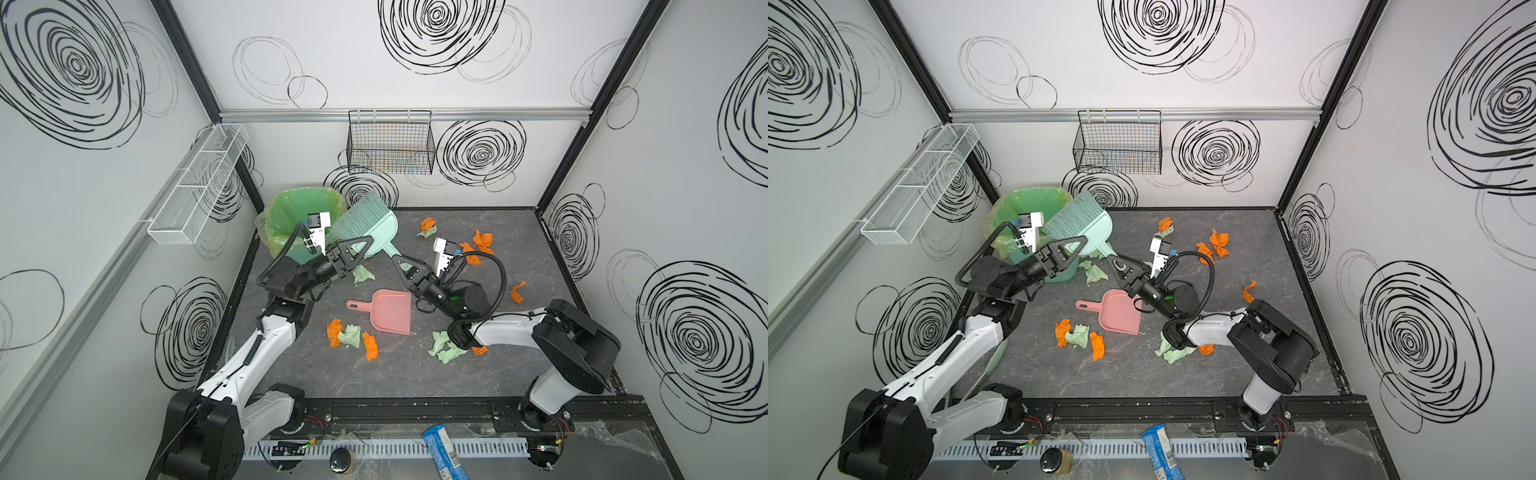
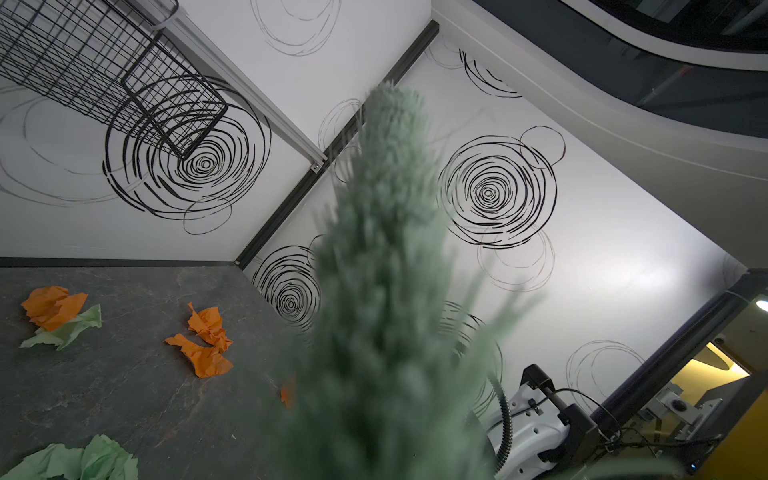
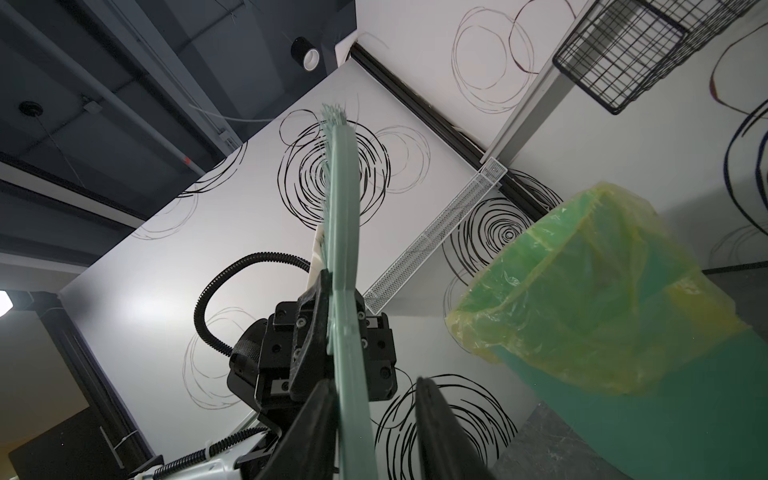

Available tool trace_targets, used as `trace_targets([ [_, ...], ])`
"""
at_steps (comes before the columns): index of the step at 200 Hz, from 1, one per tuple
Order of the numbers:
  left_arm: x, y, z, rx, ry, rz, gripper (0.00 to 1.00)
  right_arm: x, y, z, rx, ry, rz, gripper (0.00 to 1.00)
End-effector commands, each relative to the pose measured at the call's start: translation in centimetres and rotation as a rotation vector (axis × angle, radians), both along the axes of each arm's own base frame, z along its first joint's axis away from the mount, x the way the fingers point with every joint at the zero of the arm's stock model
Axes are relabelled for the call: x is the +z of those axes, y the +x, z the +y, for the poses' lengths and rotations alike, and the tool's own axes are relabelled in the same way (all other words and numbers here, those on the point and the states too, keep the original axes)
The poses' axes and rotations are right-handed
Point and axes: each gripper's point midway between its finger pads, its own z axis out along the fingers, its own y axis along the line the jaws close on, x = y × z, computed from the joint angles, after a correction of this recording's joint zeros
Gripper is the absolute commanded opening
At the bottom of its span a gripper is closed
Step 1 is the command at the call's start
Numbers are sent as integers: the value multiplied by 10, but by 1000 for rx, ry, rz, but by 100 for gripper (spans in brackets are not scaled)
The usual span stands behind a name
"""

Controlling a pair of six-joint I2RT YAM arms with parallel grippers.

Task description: Sweep away the paper scraps from the table

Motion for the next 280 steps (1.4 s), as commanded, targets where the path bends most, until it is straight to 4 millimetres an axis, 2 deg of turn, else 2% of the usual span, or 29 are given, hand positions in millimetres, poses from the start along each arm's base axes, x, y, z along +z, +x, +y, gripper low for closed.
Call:
trace_targets([
  [1, 22, -15, 2, -12, -25, -101, 0, 59, -29, -33, 26, 257, -193, 33],
  [56, 14, -10, 1, -11, -18, -78, 0, 65, -31, -24, 38, 248, -225, 32],
  [104, 9, -7, 0, -11, -3, -68, 0, 71, -34, -27, 13, 219, -255, 32],
  [162, 3, -4, -4, -12, 12, -57, 0, 82, -36, -25, 6, 201, -289, 28],
  [167, 3, -3, -4, -12, 14, -57, 0, 82, -37, -24, 7, 201, -289, 26],
  [192, 3, -3, -5, -13, 17, -56, 0, 83, -37, -24, 8, 201, -292, 7],
  [214, 0, -2, -7, -15, 28, -50, 0, 82, -37, -22, 11, 193, -293, 4],
  [218, 0, -2, -8, -16, 30, -50, 0, 82, -37, -21, 11, 190, -292, 0],
  [241, -1, -2, -11, -19, 48, -53, 0, 79, -34, -18, 2, 161, -271, 0],
  [250, -2, -2, -13, -20, 65, -54, 15, 77, -32, -17, -5, 144, -259, 0],
  [280, -16, -6, -20, -44, 179, -85, 74, 63, -19, -22, -81, 50, -176, 0],
])
